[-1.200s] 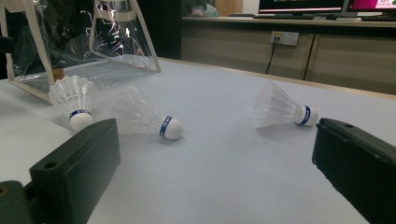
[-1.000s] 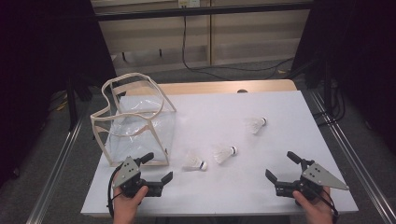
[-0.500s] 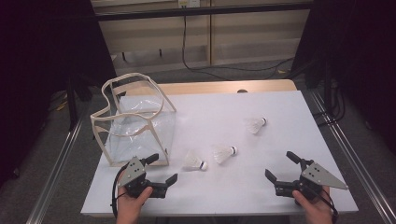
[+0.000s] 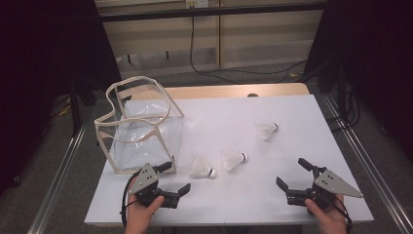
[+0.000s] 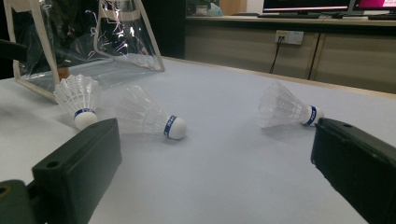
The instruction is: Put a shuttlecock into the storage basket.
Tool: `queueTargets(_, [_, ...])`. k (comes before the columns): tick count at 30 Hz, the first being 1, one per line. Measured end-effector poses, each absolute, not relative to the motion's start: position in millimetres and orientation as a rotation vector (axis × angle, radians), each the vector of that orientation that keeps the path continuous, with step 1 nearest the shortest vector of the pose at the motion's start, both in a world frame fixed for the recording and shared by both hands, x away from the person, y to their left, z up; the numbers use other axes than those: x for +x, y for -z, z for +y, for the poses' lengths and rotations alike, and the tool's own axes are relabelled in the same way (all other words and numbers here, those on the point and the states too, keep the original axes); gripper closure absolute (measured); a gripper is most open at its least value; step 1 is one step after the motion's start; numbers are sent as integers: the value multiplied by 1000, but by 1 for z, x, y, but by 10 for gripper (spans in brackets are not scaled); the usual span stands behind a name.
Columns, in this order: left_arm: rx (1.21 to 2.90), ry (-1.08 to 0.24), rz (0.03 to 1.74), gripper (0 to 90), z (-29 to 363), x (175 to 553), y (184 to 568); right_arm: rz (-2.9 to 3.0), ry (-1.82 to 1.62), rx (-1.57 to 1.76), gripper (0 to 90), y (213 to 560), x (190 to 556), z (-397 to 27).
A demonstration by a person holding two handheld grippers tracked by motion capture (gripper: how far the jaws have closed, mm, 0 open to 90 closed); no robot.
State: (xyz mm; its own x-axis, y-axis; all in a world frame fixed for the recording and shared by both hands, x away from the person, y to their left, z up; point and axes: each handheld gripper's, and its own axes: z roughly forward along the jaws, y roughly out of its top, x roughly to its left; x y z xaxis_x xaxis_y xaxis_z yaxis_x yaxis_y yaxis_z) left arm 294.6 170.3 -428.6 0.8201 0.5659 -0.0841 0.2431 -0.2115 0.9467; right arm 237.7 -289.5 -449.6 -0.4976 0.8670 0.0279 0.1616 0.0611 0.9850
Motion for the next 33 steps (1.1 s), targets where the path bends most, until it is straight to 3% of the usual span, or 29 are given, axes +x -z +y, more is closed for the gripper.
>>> queueTargets(33, [1864,-273,594,28,150,297,431,1740,-1482,1022,14,449,238,-289])
